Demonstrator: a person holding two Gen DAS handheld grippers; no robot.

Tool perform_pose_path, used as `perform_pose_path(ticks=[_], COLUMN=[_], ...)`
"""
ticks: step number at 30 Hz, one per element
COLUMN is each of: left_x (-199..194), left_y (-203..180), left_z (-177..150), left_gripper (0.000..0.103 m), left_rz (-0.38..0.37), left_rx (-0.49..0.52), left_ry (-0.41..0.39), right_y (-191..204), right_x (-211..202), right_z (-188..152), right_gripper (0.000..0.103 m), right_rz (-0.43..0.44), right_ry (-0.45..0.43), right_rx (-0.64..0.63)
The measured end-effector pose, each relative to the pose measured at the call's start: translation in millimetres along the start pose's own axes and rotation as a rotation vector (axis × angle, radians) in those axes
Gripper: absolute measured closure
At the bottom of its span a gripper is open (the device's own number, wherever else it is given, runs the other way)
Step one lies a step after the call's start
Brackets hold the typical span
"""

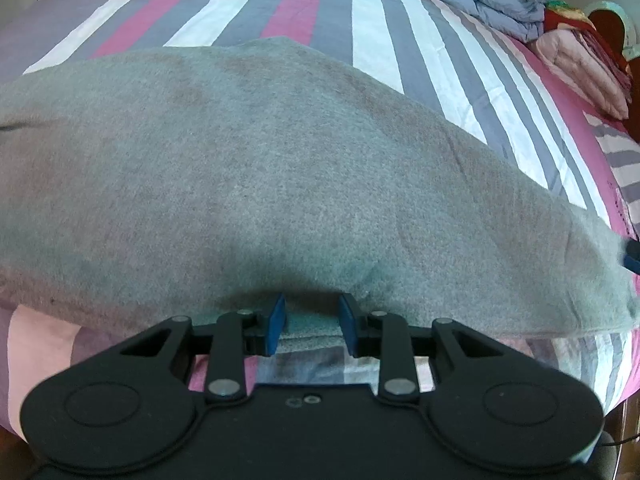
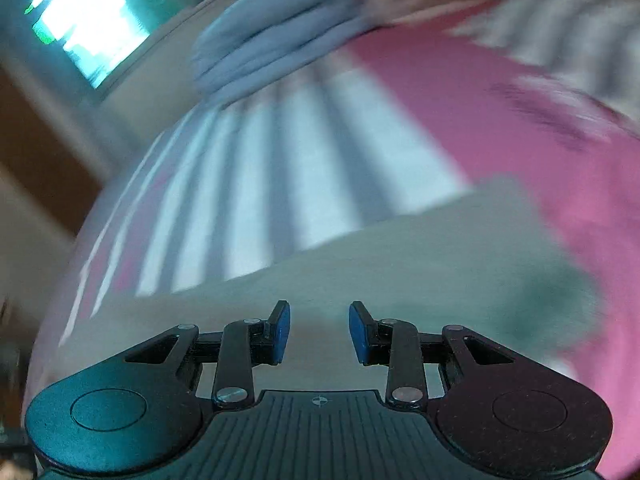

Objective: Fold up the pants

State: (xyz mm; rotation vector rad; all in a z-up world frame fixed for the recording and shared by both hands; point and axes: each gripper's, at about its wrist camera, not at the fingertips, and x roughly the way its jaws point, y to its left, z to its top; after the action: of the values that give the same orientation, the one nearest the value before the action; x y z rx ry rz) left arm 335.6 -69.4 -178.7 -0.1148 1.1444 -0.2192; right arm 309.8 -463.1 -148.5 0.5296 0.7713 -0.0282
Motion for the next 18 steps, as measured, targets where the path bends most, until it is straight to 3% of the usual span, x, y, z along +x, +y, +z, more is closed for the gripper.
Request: perform_pose_path(ticks=[2,5,6,8,9,11,14,18], left_x=[-1,0,0,0,0,1,0,-6], left_y=[1,2,3,5,5,7,7,0], left_z=[-1,-1,-1,0,0,2,4,14], left_gripper=[0.081,0.081,0.081,0.081,0.081,0.081,0.081,0.081], left_rz=[-0.003,-0.006,-0.007,-0.012,-0.013,-0.018,-0.018,-0.026], left_rx=[-0.003,-0.006,-0.004,-0.007,-0.006,-0.017,-0.03,-0.004], left_ry=[-0.002,0.002,0.004,0.005,0.006,0.008,0.012,0.007], right_y=[31,58,62,57,49,39,56,55], right_x=[34,86,102,129,135,137,115,120], right_z=[0,-5,-5,2,8,16,17,25], right_gripper=[0.07,0.07,0.071,0.094,0.103,0.103,0.103,0.103], right_rz=[0.08,0.147,0.114,-0.007,-0.025,0.003,0.051,0.037], right_ry=[0.066,0.149,0.164,0.14,0.125,0.117,0.058,0.093], right_rx=[-0.056,-0.029,-0.044,-0.046,-0.007,0.072,-0.033,-0.034])
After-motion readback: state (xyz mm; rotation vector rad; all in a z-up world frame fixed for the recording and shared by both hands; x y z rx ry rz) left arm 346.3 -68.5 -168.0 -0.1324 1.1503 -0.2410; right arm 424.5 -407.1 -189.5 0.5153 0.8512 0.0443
